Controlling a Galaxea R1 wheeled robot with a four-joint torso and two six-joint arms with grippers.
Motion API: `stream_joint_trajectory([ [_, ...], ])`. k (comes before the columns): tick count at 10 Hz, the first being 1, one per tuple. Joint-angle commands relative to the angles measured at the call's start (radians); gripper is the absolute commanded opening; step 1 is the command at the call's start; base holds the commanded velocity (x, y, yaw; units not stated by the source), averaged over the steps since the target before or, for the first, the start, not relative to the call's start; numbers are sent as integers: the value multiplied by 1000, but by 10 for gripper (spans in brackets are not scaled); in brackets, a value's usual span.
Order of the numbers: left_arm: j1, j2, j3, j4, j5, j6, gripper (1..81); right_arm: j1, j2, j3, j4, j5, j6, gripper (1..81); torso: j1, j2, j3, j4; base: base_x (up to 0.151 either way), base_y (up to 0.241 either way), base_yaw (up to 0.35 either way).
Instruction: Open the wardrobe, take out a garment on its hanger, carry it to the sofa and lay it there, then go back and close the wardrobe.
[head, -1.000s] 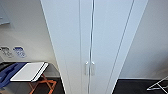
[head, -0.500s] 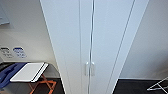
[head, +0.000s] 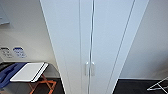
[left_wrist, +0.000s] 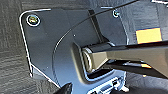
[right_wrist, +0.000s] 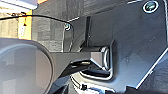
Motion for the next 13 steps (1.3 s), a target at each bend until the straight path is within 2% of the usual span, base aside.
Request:
stream_joint_trajectory([
  [1, -115, -205, 255, 3, 60, -6, 811, 165, -218, 282, -5, -56, 9, 811, 0, 0, 0, 0, 0, 0, 0],
  [4, -242, -359, 454, -3, 62, -7, 811, 317, -343, 455, -2, -90, 25, 811, 0, 0, 0, 0, 0, 0, 0],
  [6, -334, -424, 548, -4, 62, -7, 811, 433, -395, 552, 0, -93, 47, 811, 0, 0, 0, 0, 0, 0, 0],
  [9, -504, -499, 653, -23, 62, -27, 811, 646, -410, 657, 0, -205, 82, 811, 1, 1, -1, 0, 0, 0, 0],
  [11, -622, -528, 688, -49, 71, -32, 811, 768, -401, 680, 0, -233, 121, 811, 1, 1, -2, 0, 0, 0, 0],
  [13, -745, -522, 679, -87, 164, -33, 811, 873, -369, 657, 0, -247, 173, 811, 2, 2, -2, 0, 0, 0, 0],
])
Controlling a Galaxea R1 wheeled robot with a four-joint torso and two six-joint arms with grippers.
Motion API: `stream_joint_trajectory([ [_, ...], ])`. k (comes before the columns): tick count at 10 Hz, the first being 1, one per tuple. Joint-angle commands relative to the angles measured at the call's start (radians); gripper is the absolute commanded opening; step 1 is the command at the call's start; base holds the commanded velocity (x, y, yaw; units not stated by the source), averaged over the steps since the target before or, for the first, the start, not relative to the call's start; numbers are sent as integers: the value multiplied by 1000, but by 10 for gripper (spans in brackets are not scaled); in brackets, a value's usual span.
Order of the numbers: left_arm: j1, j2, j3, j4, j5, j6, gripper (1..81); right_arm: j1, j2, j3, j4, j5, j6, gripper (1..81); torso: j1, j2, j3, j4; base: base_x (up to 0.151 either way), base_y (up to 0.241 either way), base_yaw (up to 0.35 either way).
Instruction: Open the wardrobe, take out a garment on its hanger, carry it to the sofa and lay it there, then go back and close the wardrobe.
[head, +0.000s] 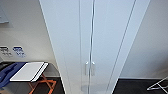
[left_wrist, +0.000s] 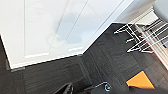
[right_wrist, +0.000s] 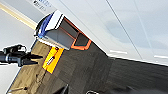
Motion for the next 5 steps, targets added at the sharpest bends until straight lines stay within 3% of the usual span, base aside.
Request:
stream_joint_trajectory([
  [1, -248, -54, 31, -73, 131, -12, 811, 251, -11, 35, 6, -63, 89, 811, 0, 0, 0, 0, 0, 0, 0],
  [5, -413, 6, -30, -159, 186, -13, 811, 441, 42, 25, 5, -139, 163, 811, 1, 2, -1, 0, 0, 0, 0],
])
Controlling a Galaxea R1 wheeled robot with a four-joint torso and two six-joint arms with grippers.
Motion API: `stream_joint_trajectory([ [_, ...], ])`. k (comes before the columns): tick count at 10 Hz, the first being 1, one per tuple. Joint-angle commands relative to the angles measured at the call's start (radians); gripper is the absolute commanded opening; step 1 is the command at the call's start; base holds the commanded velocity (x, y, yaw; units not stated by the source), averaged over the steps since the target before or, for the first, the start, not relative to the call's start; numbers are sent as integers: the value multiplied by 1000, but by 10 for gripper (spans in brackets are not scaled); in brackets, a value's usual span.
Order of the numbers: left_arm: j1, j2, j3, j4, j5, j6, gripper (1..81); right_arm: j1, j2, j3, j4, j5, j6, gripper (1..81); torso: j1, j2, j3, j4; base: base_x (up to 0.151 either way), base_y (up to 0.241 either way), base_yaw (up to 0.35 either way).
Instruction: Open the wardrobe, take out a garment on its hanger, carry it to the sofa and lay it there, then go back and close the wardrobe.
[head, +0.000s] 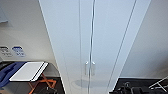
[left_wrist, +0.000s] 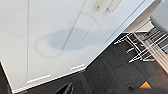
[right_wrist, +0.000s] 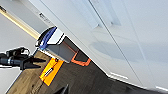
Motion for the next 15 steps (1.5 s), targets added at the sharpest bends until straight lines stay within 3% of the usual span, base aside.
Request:
stream_joint_trajectory([
  [1, -216, 8, -18, -73, 74, -4, 811, 232, 20, 17, 4, -70, 77, 811, 0, 0, 0, 0, 0, 0, 0],
  [4, -300, 100, -122, -69, 141, -33, 811, 324, 71, -17, 35, -73, 83, 811, 1, 1, -1, 0, 0, 0, 0],
  [6, -348, 168, -184, -73, 178, -34, 811, 359, 112, -61, 32, -125, 83, 811, 2, 1, -1, 0, 0, 0, 0],
  [15, -477, 410, -371, -63, 210, -62, 811, 433, 339, -288, 29, -152, 83, 811, 3, 3, -3, 0, 0, 0, 0],
])
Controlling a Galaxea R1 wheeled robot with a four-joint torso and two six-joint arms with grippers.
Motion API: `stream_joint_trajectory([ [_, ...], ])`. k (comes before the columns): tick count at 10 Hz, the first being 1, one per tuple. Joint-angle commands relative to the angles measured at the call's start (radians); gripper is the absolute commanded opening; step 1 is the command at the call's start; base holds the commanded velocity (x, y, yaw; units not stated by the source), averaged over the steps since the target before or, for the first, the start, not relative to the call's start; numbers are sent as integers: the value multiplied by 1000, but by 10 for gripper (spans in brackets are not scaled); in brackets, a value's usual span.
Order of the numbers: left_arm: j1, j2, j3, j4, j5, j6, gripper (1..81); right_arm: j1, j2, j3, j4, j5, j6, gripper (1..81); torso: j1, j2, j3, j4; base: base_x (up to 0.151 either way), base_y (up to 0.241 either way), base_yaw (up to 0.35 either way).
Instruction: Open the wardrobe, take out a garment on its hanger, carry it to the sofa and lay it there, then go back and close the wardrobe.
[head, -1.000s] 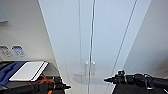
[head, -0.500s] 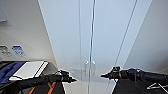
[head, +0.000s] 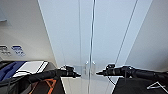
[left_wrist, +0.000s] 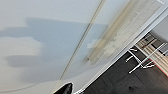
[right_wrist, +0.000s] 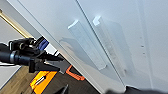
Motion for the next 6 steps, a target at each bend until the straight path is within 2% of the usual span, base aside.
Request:
stream_joint_trajectory([
  [1, -168, 45, -44, -9, 28, -3, 811, 189, 32, -25, 15, -16, 3, 811, 0, 0, 0, 0, 0, 0, 0],
  [6, -169, 150, -146, -5, 25, -2, 811, 215, 169, -234, 8, 13, 11, 811, 0, 0, -1, 0, 0, 0, 0],
])
